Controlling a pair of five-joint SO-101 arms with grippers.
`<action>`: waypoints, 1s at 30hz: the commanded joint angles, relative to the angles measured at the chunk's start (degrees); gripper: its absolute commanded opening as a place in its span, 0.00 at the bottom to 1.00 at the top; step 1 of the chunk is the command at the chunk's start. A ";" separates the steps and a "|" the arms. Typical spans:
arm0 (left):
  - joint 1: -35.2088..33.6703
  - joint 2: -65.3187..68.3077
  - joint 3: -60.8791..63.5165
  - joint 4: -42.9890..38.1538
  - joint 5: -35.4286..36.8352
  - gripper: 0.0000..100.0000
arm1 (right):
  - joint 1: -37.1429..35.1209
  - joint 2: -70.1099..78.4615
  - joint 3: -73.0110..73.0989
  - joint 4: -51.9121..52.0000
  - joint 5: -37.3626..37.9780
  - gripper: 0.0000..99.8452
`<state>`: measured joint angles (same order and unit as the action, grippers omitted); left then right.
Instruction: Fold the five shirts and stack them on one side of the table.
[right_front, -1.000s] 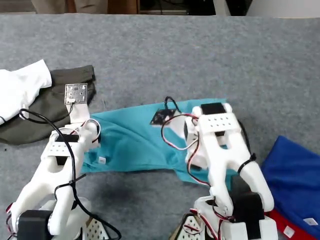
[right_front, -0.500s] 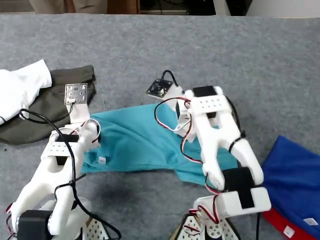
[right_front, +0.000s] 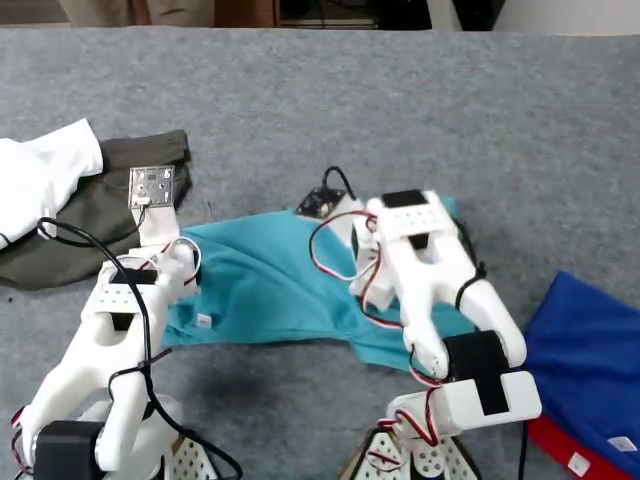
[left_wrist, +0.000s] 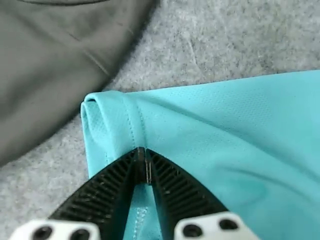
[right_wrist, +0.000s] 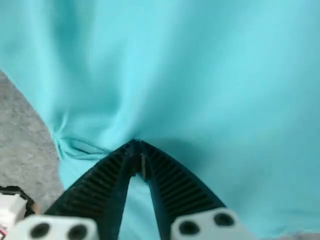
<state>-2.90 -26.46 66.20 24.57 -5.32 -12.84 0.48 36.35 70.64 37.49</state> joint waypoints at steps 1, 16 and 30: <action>-0.53 -0.40 -1.05 -0.70 0.18 0.02 | -0.22 -0.22 1.19 -0.26 -0.26 0.00; -0.53 -0.40 -1.05 -0.70 0.18 0.02 | -0.31 -23.96 17.54 2.55 2.99 0.00; -0.53 -0.40 -0.97 -0.70 0.18 0.02 | -0.40 -46.90 16.84 16.44 13.45 0.00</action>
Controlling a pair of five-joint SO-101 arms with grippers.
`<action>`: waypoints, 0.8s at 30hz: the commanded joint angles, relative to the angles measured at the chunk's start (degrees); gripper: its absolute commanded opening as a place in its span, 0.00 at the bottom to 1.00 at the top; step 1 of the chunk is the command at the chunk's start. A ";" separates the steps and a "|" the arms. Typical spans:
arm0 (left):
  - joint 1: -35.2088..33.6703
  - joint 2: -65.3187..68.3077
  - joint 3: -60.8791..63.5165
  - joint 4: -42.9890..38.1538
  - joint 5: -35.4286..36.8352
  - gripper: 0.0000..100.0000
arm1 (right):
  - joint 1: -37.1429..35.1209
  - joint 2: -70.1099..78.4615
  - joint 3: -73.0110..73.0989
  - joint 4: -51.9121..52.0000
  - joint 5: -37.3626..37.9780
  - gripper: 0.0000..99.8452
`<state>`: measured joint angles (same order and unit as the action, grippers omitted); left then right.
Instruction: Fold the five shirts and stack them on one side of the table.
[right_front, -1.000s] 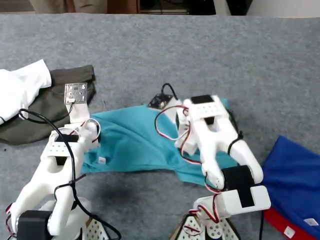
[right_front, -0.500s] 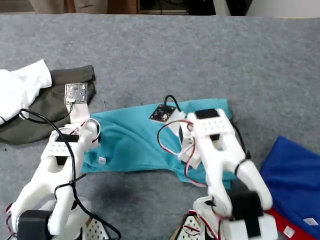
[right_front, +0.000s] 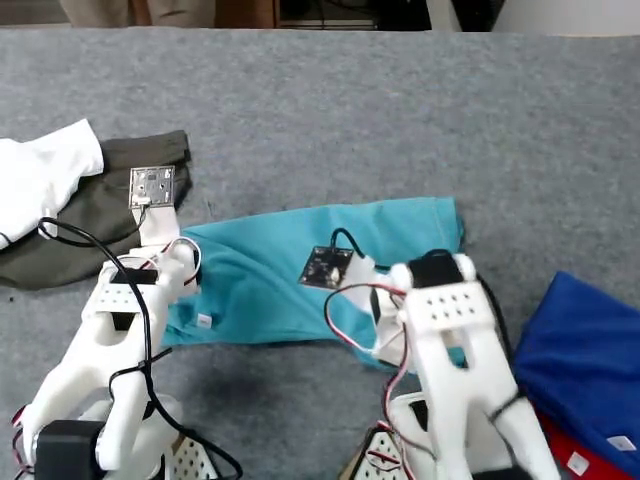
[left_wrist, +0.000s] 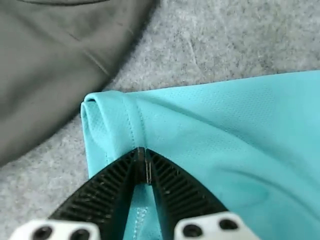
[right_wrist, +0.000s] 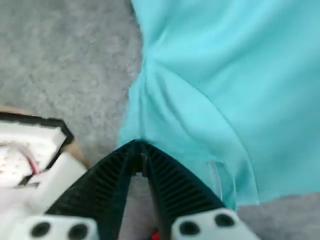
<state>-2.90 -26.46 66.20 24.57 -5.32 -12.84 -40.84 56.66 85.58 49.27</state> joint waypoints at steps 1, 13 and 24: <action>-0.53 -0.40 -0.97 -0.70 0.18 0.02 | -0.31 -6.81 -3.74 0.97 1.85 0.01; -0.53 -0.48 -0.79 -0.53 0.18 0.02 | -0.31 7.52 0.04 -18.11 -1.58 0.01; -0.53 -0.75 -0.70 -0.53 0.18 0.02 | -0.57 14.02 0.22 -8.09 4.92 0.00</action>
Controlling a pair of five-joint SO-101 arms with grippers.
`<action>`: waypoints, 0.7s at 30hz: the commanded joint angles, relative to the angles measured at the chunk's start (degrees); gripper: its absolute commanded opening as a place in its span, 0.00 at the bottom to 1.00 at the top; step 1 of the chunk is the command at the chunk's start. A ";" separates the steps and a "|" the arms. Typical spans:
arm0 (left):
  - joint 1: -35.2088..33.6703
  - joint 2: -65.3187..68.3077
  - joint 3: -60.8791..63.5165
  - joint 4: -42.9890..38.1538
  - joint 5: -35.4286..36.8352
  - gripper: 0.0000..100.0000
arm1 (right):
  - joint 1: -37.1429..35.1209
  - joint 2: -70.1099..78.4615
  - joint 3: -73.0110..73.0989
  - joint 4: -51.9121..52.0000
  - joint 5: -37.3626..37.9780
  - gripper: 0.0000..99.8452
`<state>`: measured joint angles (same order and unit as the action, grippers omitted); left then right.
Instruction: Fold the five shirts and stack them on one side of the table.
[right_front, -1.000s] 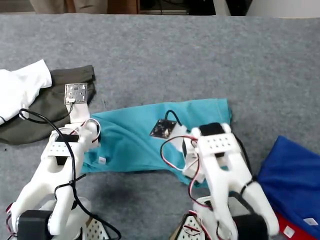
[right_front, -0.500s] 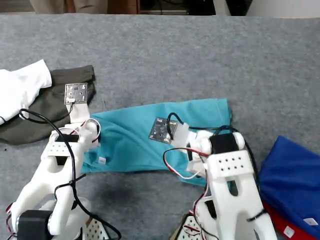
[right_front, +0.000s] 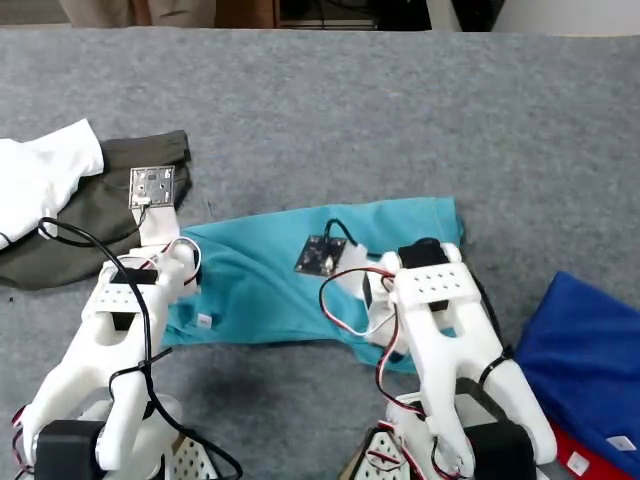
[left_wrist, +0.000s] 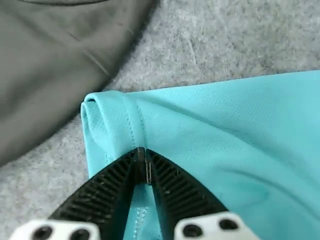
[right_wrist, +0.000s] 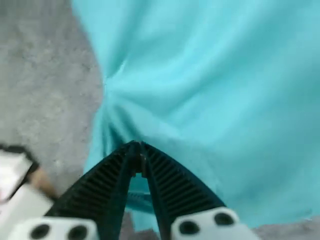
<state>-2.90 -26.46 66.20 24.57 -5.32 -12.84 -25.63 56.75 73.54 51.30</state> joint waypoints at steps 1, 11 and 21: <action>-0.53 -0.75 -0.79 -0.53 0.18 0.02 | -0.57 -1.80 0.48 5.19 4.22 0.00; -0.53 -0.84 -0.97 -0.44 0.44 0.02 | 0.40 -2.86 -1.27 2.55 5.98 0.00; -5.27 -0.92 -21.98 23.21 0.53 0.02 | 15.60 3.82 -36.62 8.62 5.89 0.01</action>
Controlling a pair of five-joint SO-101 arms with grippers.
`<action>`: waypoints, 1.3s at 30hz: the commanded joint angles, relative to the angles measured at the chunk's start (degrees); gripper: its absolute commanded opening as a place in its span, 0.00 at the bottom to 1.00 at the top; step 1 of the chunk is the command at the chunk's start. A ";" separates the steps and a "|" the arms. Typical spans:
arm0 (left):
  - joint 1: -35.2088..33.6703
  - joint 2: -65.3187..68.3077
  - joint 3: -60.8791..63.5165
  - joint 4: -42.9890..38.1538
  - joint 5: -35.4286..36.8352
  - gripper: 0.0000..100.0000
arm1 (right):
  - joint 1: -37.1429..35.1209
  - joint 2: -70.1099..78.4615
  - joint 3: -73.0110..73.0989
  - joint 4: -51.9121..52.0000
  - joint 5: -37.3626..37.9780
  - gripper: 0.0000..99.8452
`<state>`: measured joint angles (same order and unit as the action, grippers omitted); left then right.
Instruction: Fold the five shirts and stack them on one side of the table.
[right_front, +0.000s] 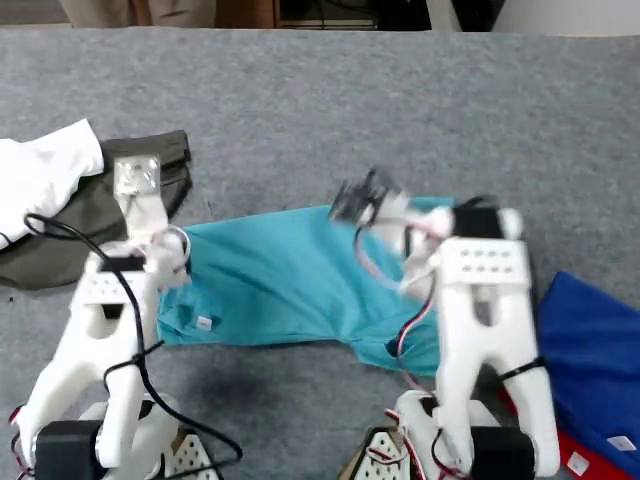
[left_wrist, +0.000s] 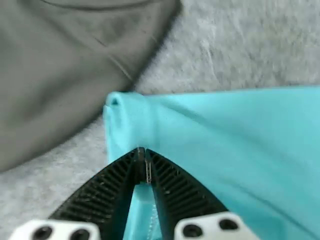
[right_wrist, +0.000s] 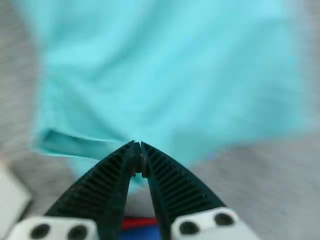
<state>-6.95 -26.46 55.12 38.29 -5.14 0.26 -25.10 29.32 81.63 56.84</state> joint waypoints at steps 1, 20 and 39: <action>-1.14 -0.48 -13.80 11.69 0.35 0.02 | 2.51 6.11 -10.59 0.44 0.18 0.01; -2.64 21.93 -14.59 -4.75 5.10 0.02 | 8.31 62.02 -49.80 -10.20 -12.31 0.01; -3.08 22.55 -38.24 19.52 5.19 0.02 | 9.63 68.53 -92.26 20.84 -8.18 0.01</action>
<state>-9.85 -0.26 21.45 52.88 -0.48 7.91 45.05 -59.12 100.88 48.31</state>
